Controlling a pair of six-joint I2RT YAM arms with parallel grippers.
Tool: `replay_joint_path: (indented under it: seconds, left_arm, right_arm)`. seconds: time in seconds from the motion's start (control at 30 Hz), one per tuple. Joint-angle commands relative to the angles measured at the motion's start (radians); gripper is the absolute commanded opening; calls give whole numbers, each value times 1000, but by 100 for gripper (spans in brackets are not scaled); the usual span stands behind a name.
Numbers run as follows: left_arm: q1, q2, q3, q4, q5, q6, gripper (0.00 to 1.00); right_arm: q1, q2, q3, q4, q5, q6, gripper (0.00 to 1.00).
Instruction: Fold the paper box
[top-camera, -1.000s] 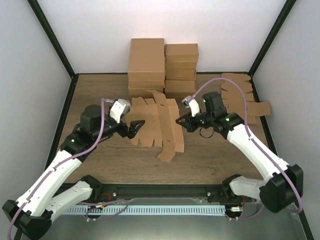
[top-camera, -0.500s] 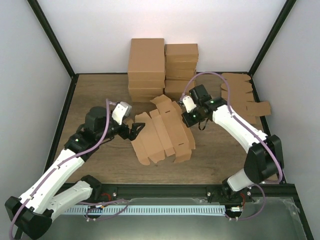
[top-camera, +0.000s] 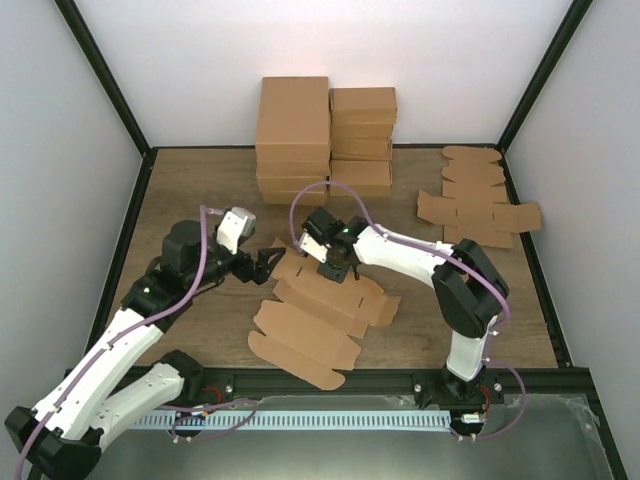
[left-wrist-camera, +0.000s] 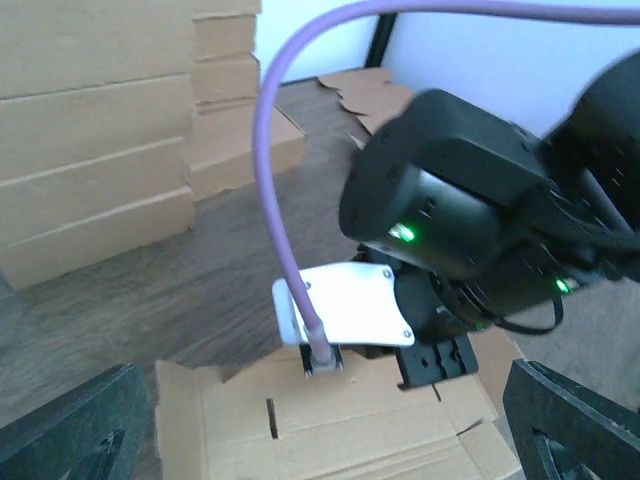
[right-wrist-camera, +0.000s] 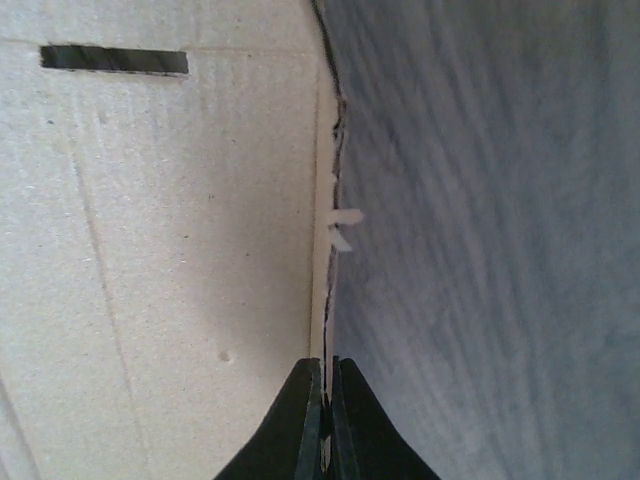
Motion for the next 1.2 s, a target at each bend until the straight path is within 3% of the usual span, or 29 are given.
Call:
replay_joint_path:
  seconds: [0.0, 0.2, 0.3, 0.37, 0.53, 0.7, 0.8, 0.93, 1.07, 1.17]
  left_arm:
    - [22, -35, 8, -32, -99, -68, 100]
    - [106, -18, -6, -92, -140, -147, 100]
    - [144, -22, -10, -92, -121, -152, 100]
    - [155, -28, -1, -98, -123, -137, 100]
    - [156, -25, 24, -118, -126, -107, 100]
    - [157, 7, 9, -94, -62, -60, 100]
    - [156, 37, -6, -63, -4, -19, 100]
    - [156, 143, 23, -45, 10, 20, 100]
    - [156, 290, 71, -29, 13, 2, 100]
    - [156, 372, 88, -4, 41, -7, 100]
  right_arm:
    - [57, -46, 45, 188, 152, -122, 1]
    - [169, -145, -56, 399, 242, -304, 5]
    - [206, -173, -97, 423, 236, -332, 21]
    - [213, -183, -114, 421, 254, -315, 26]
    - [213, -253, -130, 378, 229, -169, 57]
    - [213, -391, -157, 339, 138, 145, 61]
    - [213, -488, -216, 334, -35, 413, 61]
    - [213, -598, -425, 485, -271, 721, 55]
    - [213, -614, -569, 549, -357, 953, 35]
    - [213, -638, -668, 625, -430, 1038, 11]
